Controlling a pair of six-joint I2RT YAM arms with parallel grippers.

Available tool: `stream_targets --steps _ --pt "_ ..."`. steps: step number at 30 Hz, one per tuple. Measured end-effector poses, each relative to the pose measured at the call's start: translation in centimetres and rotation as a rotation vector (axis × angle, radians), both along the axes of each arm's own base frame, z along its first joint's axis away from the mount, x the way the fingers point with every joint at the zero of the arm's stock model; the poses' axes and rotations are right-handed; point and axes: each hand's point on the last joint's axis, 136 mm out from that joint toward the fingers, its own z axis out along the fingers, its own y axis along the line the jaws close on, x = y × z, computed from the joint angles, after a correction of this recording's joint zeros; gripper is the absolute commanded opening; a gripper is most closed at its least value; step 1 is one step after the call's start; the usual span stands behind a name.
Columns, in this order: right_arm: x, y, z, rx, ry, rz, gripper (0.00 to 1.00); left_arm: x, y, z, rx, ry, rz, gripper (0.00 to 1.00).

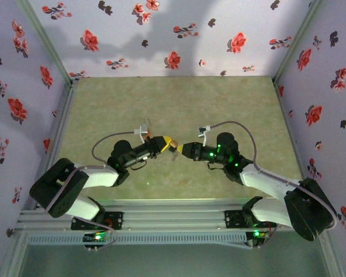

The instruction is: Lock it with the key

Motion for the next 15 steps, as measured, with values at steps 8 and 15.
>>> stream_targets --steps 8,15 --pt "0.06 0.12 -0.12 0.003 0.010 0.000 0.16 0.00 0.00 0.05 -0.001 -0.002 0.000 0.00" --pt "0.09 0.25 -0.23 0.005 0.024 -0.001 0.12 0.03 0.03 -0.11 0.001 0.001 0.002 0.00"
